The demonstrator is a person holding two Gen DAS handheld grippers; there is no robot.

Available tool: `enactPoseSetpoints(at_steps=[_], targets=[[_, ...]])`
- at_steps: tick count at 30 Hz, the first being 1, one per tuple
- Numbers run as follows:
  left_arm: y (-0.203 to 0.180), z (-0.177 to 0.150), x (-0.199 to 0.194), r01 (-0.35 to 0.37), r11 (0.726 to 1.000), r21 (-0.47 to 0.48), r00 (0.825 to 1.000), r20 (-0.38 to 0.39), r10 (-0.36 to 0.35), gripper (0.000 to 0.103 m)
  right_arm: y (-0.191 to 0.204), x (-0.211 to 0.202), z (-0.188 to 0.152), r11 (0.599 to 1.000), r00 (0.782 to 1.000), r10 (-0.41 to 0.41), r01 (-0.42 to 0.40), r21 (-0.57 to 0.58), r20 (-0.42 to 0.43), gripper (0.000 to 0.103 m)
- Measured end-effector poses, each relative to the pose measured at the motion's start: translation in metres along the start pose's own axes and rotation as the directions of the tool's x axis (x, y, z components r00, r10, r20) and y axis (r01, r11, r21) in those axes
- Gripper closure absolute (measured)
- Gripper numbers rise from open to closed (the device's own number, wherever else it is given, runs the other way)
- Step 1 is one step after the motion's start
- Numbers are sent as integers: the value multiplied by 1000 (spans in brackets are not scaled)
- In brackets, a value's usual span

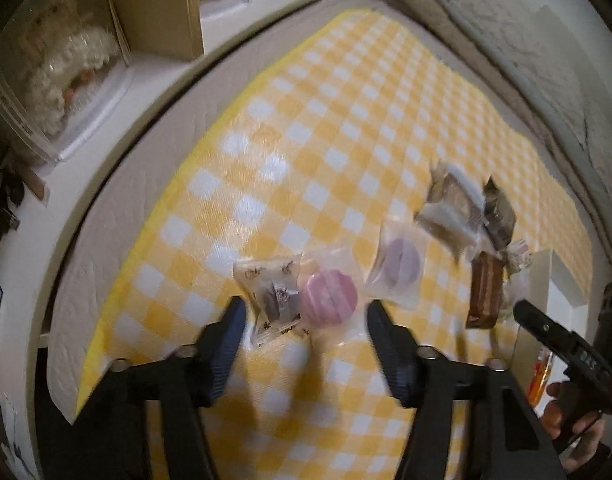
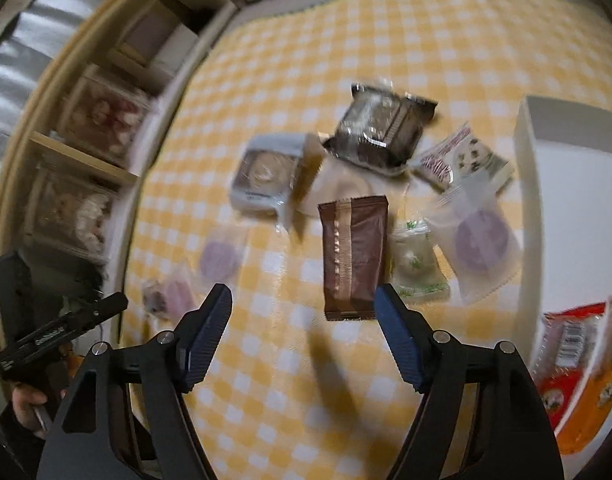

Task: Organize snacks
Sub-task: 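Grasp the clear pastry packet with the left tool while the right tool grasps the brown chocolate packet, then carry the pastry packet with the left tool while the right tool carries the chocolate packet over the tray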

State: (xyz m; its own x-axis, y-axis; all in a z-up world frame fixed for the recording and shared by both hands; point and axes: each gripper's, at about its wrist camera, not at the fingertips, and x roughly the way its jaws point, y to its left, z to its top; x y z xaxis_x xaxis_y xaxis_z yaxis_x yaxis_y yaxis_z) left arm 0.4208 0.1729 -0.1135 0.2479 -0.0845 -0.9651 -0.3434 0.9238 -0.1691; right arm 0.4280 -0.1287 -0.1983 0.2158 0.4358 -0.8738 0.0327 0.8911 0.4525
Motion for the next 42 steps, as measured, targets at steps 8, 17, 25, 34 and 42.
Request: enactPoseSetpoints(at_steps=[8, 17, 25, 34, 42], targets=[[15, 10, 29, -43, 998, -52, 998, -49, 40, 52, -4, 47, 7, 993, 991, -117, 115, -25, -60, 27], [16, 23, 52, -31, 996, -88, 997, -72, 25, 59, 1, 66, 14, 978, 979, -202, 200, -61, -27, 27], [6, 11, 52, -47, 993, -108, 998, -52, 42, 77, 3, 64, 8, 945, 949, -315, 313, -95, -4, 60], [8, 5, 22, 14, 995, -96, 1000, 29, -11, 78, 8, 33, 9, 960, 968, -245, 249, -128, 46, 61], [-12, -11, -19, 101, 995, 25, 983, 154, -103, 78, 21, -16, 7, 965, 970, -187, 211, -155, 153, 61]])
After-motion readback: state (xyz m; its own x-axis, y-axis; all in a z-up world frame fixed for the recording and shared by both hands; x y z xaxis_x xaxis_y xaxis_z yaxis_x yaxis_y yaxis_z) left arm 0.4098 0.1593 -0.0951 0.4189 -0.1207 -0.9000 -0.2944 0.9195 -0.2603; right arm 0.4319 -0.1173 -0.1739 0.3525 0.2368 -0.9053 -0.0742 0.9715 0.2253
